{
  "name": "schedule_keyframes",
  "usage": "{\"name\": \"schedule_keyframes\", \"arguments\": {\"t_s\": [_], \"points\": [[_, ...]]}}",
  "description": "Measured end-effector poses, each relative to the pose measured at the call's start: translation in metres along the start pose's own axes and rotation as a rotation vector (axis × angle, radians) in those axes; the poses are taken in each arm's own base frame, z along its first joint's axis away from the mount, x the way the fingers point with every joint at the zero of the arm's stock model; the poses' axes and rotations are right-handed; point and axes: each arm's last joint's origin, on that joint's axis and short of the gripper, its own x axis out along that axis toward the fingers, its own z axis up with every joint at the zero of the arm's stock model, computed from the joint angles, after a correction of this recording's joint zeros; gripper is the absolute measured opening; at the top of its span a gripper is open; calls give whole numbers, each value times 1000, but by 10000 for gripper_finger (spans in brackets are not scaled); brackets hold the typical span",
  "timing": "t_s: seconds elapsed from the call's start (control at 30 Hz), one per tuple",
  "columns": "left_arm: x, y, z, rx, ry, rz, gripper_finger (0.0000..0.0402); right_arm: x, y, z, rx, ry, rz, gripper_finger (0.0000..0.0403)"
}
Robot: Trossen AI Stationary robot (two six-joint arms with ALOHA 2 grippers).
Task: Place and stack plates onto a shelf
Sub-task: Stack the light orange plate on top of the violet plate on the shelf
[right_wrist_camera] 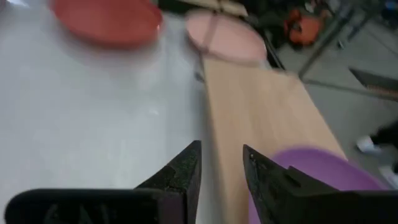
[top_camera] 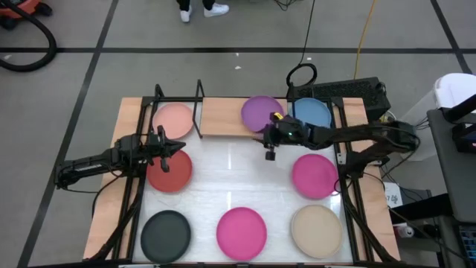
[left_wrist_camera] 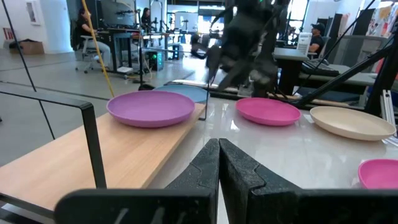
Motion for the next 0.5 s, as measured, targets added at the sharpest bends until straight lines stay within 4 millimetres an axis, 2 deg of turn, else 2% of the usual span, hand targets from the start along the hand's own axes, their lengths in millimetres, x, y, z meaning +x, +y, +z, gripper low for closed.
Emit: {"name": "schedule_keyframes", "arguments": {"t_s": [0.1, 0.17, 0.33, 0.5], "points": [[0, 0, 0, 0, 0, 0, 10, -24, 12, 15, 18, -45, 45, 104], [0, 0, 0, 0, 0, 0, 10, -39, 22, 17, 29, -78, 78, 101], [0, 0, 0, 0, 0, 0, 10, -69, 46, 4, 54, -137, 166, 91], [0, 0, 0, 4, 0, 0, 10, -87, 62, -15, 91, -249, 222, 87]]}}
